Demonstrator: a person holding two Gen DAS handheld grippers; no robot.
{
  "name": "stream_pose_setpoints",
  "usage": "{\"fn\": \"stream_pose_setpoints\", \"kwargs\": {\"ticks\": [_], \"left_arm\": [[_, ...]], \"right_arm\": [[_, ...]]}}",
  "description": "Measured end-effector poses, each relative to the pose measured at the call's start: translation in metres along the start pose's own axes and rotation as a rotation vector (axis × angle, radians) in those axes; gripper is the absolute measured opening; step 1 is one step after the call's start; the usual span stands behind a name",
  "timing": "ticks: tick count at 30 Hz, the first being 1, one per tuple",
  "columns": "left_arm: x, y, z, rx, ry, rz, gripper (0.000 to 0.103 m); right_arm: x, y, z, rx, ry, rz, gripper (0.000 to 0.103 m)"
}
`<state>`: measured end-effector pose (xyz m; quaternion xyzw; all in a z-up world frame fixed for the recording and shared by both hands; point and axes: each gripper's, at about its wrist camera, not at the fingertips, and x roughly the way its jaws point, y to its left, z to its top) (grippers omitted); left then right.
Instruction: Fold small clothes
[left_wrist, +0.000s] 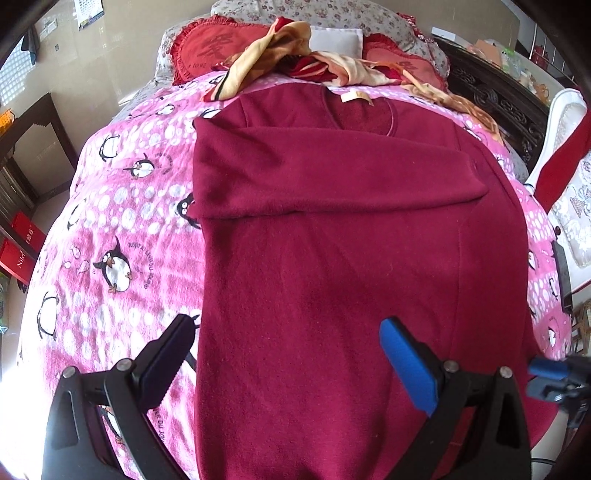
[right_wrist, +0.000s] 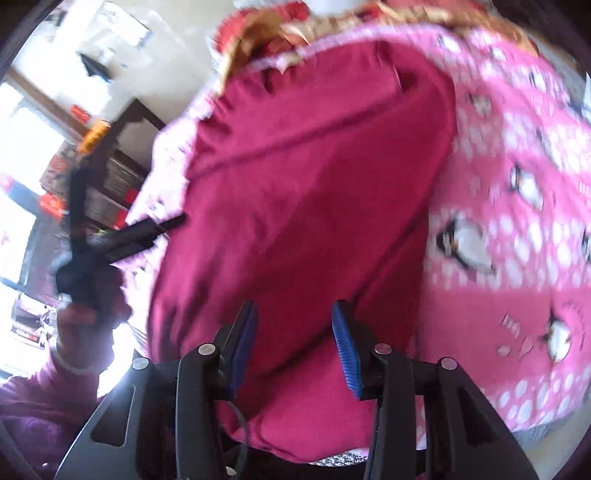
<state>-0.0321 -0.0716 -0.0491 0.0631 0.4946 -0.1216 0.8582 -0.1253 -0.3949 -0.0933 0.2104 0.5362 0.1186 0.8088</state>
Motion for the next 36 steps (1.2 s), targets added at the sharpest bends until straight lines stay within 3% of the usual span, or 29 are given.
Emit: {"fn": "stream_pose_setpoints", "kwargs": {"ticks": [5,6,7,8,12,16,24,31,32,34,36], "left_arm": [[0.000,0.004,0.001,-0.007,-0.001,0.004,0.102],[0.000,0.006,0.002,-0.014,-0.002,0.002,0.102],[-0.001,0.008,0.003,-0.022,-0.001,0.000,0.102],[-0.002,0.009,0.004,-0.028,0.000,-0.004,0.102],[-0.009,0.018,0.005,-0.033,-0.018,0.008,0.102],[-0.013,0.031,0.010,-0.070,-0.021,-0.006,0.102],[-0.020,0.054,0.015,-0.161,-0.027,-0.042,0.102],[-0.003,0.045,0.022,-0.153,0.010,-0.083,0.102],[0.001,0.041,0.023,-0.144,0.021,-0.088,0.102],[0.012,0.033,0.024,-0.122,0.034,-0.089,0.102],[0.026,0.025,0.024,-0.102,0.069,-0.071,0.102]], "right_arm": [[0.024,-0.027,-0.008,0.134,0.015,0.007,0.024],[0.027,-0.029,-0.006,0.150,-0.003,0.016,0.020],[0.028,-0.031,-0.005,0.154,-0.024,0.017,0.007],[0.030,-0.030,-0.002,0.149,-0.039,0.003,0.000],[0.024,-0.015,0.014,0.104,-0.095,0.046,0.000],[0.024,0.023,0.043,-0.033,-0.131,0.032,0.000],[0.068,0.069,0.109,-0.154,-0.153,0.054,0.000],[0.132,0.047,0.137,0.002,-0.042,0.162,0.000],[0.130,0.045,0.137,0.017,-0.045,0.185,0.001],[0.114,0.043,0.132,0.029,-0.081,0.216,0.013],[0.090,0.037,0.126,0.039,-0.126,0.223,0.016]]}}
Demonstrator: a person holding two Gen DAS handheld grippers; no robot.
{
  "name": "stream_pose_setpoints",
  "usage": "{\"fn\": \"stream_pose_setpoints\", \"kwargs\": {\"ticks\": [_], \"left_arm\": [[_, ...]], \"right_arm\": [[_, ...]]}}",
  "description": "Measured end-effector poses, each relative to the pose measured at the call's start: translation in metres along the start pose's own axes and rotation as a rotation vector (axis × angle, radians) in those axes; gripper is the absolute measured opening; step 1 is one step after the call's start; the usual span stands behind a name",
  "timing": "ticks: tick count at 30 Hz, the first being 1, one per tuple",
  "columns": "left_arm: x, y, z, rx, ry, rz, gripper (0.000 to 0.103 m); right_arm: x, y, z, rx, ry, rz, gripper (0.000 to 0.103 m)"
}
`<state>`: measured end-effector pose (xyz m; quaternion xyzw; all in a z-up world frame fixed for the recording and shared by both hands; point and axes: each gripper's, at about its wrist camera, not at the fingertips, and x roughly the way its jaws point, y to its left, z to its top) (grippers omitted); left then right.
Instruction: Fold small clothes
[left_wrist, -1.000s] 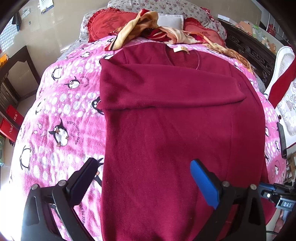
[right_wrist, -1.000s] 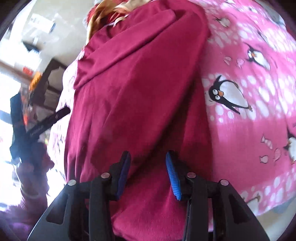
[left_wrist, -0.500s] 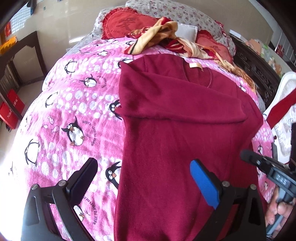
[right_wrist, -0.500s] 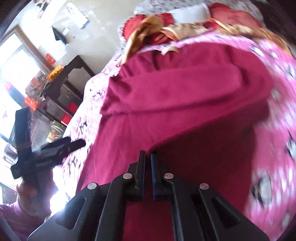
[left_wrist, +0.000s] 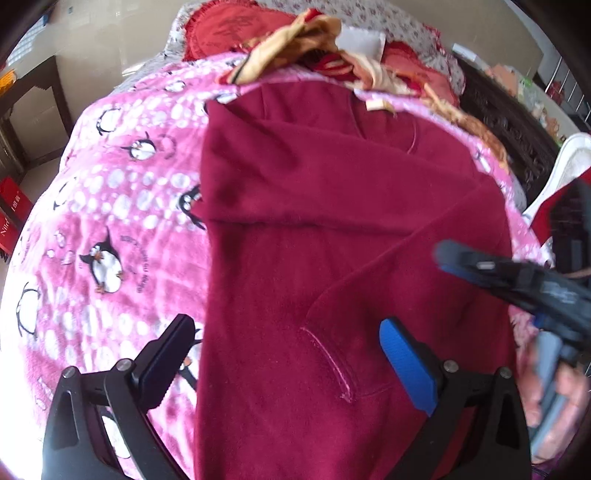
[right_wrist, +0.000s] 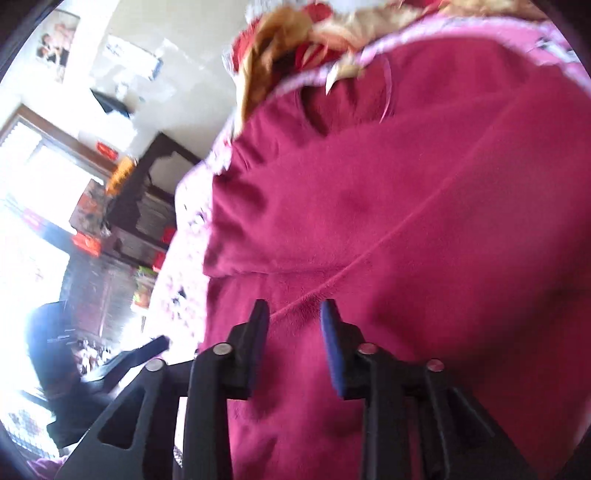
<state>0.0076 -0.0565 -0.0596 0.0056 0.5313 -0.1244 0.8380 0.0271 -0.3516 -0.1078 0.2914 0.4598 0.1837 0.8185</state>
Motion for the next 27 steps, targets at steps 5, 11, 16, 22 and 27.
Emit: {"fn": "stream_pose_setpoints", "kwargs": {"ticks": [5,11,16,22,27], "left_arm": [[0.032,-0.010,0.000,-0.016,0.071,-0.009,0.100],[0.035,-0.028,0.005,0.032,0.052,0.007,0.048],[0.010,-0.027,0.029,0.031,0.032,-0.058,0.015],[-0.051,-0.028,0.079,0.052,-0.145,-0.077,0.014],[-0.073,-0.028,0.119,0.063,-0.227,-0.034,0.014]], "right_arm": [[-0.055,-0.020,-0.019,0.030,-0.039,-0.030,0.017],[-0.091,-0.052,-0.042,0.101,-0.062,-0.078,0.018],[-0.110,-0.075,-0.042,0.161,-0.110,-0.096,0.018],[-0.125,-0.096,-0.027,0.216,-0.174,-0.123,0.023],[-0.133,-0.109,-0.005,0.244,-0.238,-0.189,0.028]]}}
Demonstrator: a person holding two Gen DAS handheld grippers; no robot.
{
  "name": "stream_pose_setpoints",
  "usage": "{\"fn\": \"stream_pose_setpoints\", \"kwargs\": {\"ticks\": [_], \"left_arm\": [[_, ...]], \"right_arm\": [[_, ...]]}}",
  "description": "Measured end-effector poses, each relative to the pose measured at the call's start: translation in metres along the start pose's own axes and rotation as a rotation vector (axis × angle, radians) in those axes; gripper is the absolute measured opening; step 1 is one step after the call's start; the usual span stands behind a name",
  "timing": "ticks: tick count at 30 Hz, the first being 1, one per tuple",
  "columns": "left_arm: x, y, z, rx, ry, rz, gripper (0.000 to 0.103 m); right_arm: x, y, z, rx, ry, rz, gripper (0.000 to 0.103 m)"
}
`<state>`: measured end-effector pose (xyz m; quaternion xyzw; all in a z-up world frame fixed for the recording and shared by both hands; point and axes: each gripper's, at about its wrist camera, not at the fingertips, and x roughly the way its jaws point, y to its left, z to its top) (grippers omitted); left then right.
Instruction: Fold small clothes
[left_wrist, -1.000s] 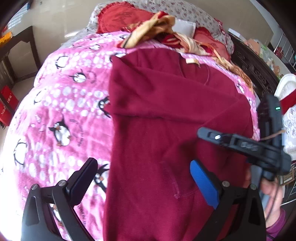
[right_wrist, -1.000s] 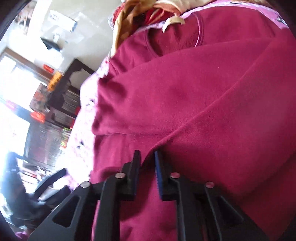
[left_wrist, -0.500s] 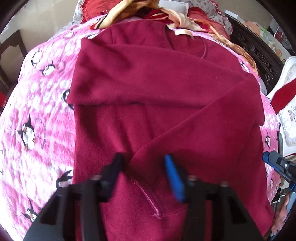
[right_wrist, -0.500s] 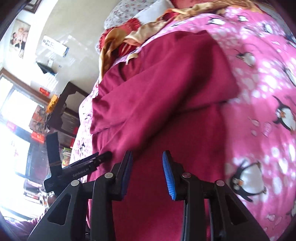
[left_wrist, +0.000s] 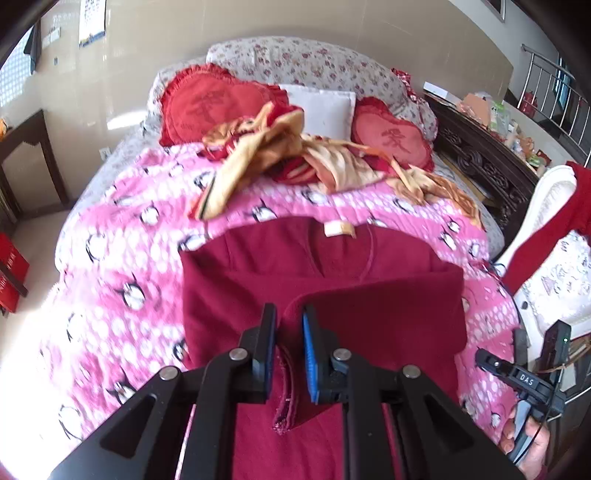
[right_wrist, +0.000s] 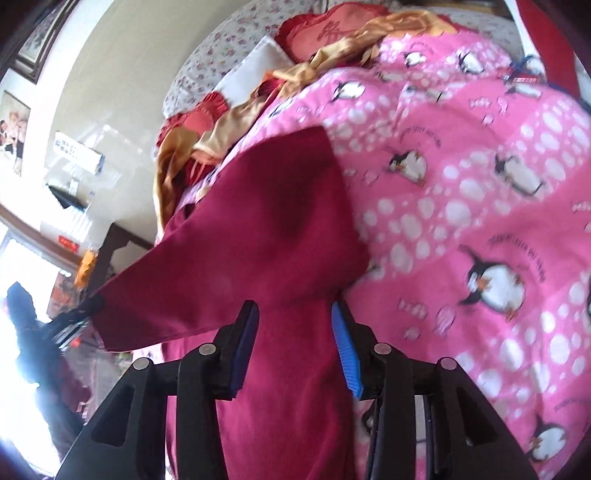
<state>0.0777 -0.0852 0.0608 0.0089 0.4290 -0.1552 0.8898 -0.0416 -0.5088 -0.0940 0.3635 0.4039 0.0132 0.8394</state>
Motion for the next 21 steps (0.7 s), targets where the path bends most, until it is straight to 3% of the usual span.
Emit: {"fn": "stream_pose_setpoints", "kwargs": {"ticks": [4,11,21], "left_arm": [[0.019,0.009,0.017,-0.005,0.026,0.044,0.014],[0.059,0.038,0.013,-0.050,0.098,0.117,0.014],[0.108,0.071,0.003,-0.136,0.172,0.193,0.014]], "right_arm": [[0.007,0.004,0.025,-0.043,-0.051,-0.086,0.038],[0.049,0.002,0.051,-0.075,0.049,-0.141,0.039],[0.062,0.007,0.068,-0.067,0.023,-0.079,0.039]]}}
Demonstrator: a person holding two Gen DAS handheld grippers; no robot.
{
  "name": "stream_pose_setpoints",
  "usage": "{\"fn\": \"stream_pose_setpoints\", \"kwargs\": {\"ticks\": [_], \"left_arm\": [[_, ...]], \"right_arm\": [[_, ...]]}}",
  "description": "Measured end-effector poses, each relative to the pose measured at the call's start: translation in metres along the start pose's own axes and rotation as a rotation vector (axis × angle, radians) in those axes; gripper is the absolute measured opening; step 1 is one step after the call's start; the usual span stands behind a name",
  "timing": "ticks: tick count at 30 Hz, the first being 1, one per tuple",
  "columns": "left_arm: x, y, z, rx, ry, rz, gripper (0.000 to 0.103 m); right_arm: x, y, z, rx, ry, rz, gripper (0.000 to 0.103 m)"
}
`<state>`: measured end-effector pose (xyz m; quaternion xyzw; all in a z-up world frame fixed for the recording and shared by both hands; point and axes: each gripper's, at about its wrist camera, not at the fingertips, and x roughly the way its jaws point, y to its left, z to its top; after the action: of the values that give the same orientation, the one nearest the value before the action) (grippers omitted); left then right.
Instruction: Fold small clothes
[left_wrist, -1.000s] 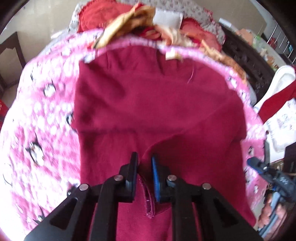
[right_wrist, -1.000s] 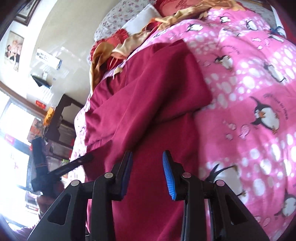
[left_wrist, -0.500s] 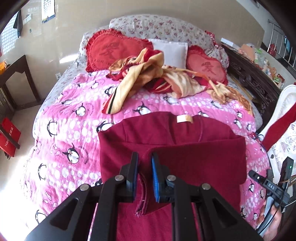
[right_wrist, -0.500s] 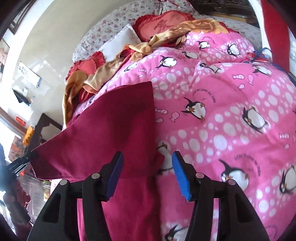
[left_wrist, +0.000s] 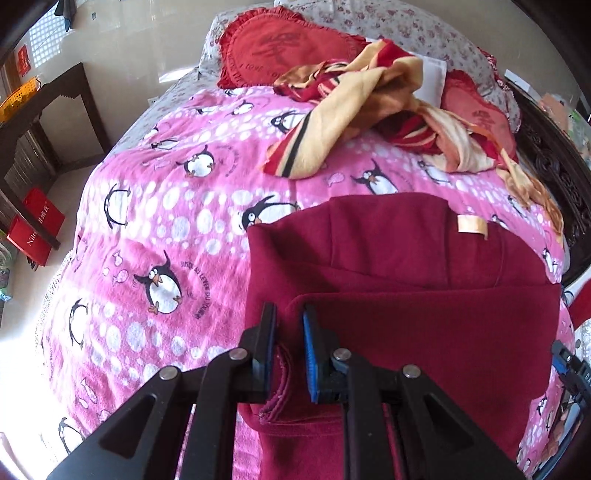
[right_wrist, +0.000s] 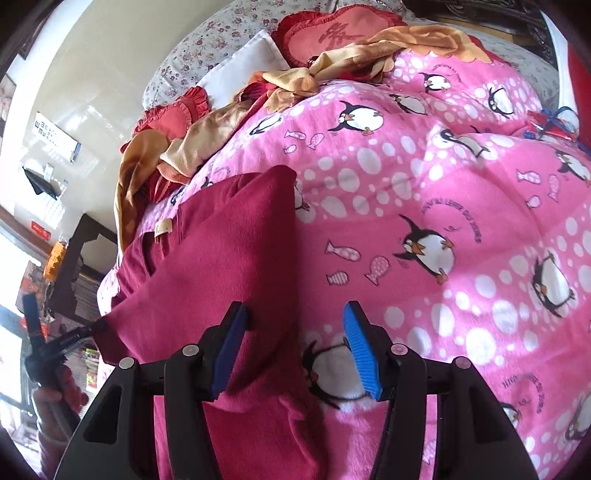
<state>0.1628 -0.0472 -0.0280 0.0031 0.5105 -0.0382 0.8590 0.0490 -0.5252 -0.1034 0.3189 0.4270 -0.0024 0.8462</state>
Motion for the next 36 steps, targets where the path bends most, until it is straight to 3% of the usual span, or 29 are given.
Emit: {"fn": "stream_pose_setpoints", "kwargs": {"ticks": [4,5,6,10,19,20,22,24,27,32,36], "left_arm": [[0.006,-0.003,-0.001,0.011,0.007,0.010,0.014],[0.007,-0.004,-0.001,0.015,0.008,0.010,0.014],[0.007,-0.006,-0.001,0.017,0.008,0.005,0.014],[0.008,-0.013,0.001,0.036,0.000,-0.032,0.017],[0.037,-0.024,-0.007,0.067,0.015,0.014,0.032],[0.037,-0.025,-0.008,0.068,0.011,0.013,0.033],[0.035,-0.027,-0.010,0.081,0.002,0.017,0.043],[0.035,-0.032,-0.013,0.093,-0.007,0.020,0.049],[0.037,-0.037,-0.016,0.103,-0.008,0.024,0.051],[0.039,-0.041,-0.018,0.103,-0.013,0.032,0.053],[0.040,-0.043,-0.017,0.102,-0.012,0.031,0.055]], "right_arm": [[0.016,-0.002,0.013,0.029,0.006,0.076,0.037],[0.020,-0.002,0.017,0.024,0.008,0.095,0.030],[0.021,0.000,0.020,0.005,-0.005,0.105,0.000],[0.015,0.005,0.024,-0.036,-0.062,0.054,0.000],[0.024,-0.013,0.019,-0.005,-0.071,-0.021,0.000],[0.019,-0.011,0.019,-0.008,-0.077,-0.034,0.003],[0.007,-0.003,0.015,-0.028,-0.077,-0.055,0.018],[0.000,0.004,0.008,-0.051,-0.045,-0.018,0.021],[0.000,0.013,-0.006,-0.087,0.015,-0.033,0.023],[0.010,0.005,-0.020,-0.055,0.065,-0.011,0.023],[0.007,0.011,-0.022,-0.145,0.051,-0.033,0.005]]}}
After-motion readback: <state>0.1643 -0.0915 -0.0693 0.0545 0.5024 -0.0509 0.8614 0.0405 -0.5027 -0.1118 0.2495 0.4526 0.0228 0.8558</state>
